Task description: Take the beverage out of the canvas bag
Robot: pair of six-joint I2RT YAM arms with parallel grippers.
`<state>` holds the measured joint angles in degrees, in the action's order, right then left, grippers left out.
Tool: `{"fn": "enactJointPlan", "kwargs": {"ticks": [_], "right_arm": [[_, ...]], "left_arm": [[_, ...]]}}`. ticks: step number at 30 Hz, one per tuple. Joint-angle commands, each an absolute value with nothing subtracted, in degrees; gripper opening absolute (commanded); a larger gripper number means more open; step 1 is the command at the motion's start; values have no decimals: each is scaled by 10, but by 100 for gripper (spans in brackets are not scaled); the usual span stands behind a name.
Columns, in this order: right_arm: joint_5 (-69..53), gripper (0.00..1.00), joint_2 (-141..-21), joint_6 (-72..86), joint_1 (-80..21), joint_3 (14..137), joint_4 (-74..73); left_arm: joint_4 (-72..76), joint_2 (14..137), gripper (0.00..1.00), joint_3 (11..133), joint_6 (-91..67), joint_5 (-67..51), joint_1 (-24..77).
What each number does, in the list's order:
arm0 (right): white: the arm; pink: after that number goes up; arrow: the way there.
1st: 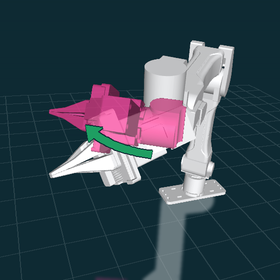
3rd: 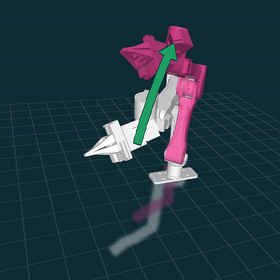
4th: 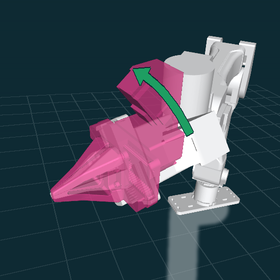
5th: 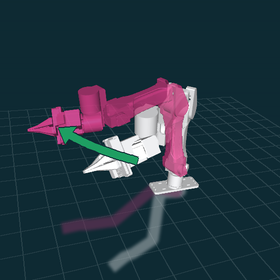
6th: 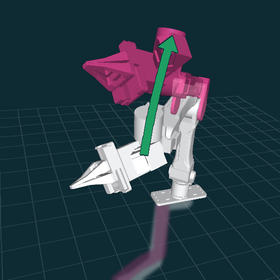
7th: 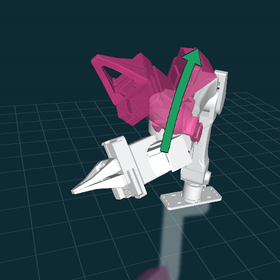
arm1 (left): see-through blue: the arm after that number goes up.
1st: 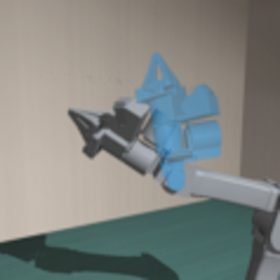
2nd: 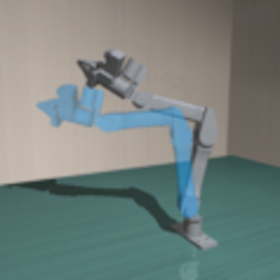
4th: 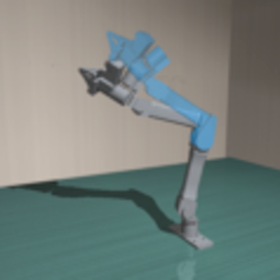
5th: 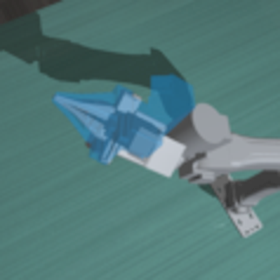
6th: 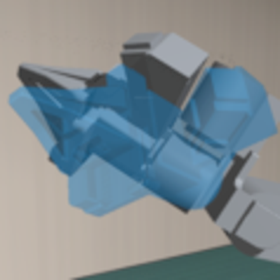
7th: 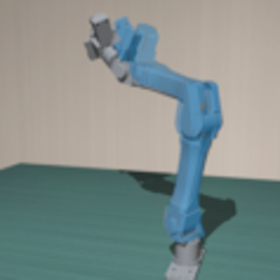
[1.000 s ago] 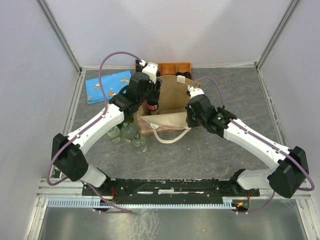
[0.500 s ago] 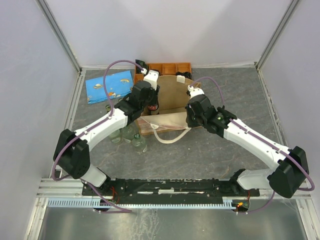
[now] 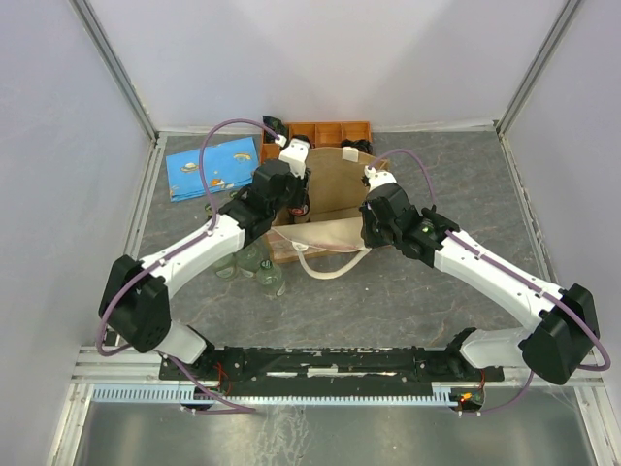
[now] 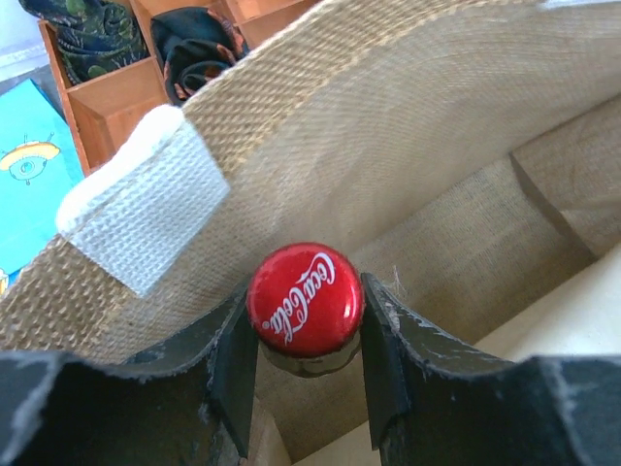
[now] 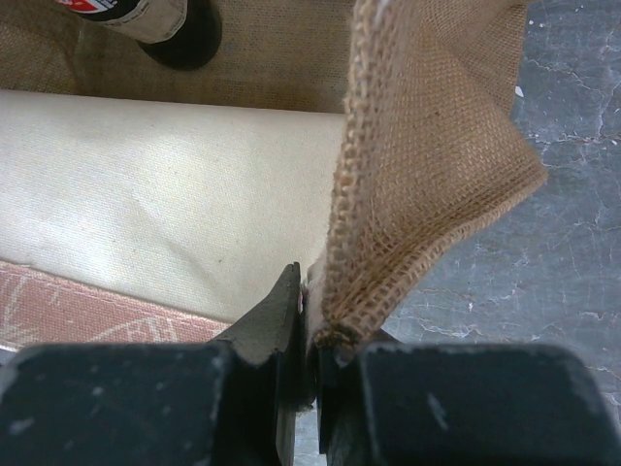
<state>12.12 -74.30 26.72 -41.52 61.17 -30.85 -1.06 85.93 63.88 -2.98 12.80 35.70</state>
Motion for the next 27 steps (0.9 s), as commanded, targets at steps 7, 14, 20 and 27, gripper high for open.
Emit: {"fn": "enactJointPlan", "kwargs": {"ticks": [7,14,20,27], "right_arm": [[136,11,-731,259,-417,621,-283],[176,0,-735,271,-418,624,-284],[264,0,-721,307,-418,612,-281],[382,0,-697,381,-417,600,-284]], "left_arm": [[66,698,3,721,65,139,364],[66,624,3,726,67,144,366],[31,583,3,727,76,163,369],[-19,553,3,729,90,193,370]]}}
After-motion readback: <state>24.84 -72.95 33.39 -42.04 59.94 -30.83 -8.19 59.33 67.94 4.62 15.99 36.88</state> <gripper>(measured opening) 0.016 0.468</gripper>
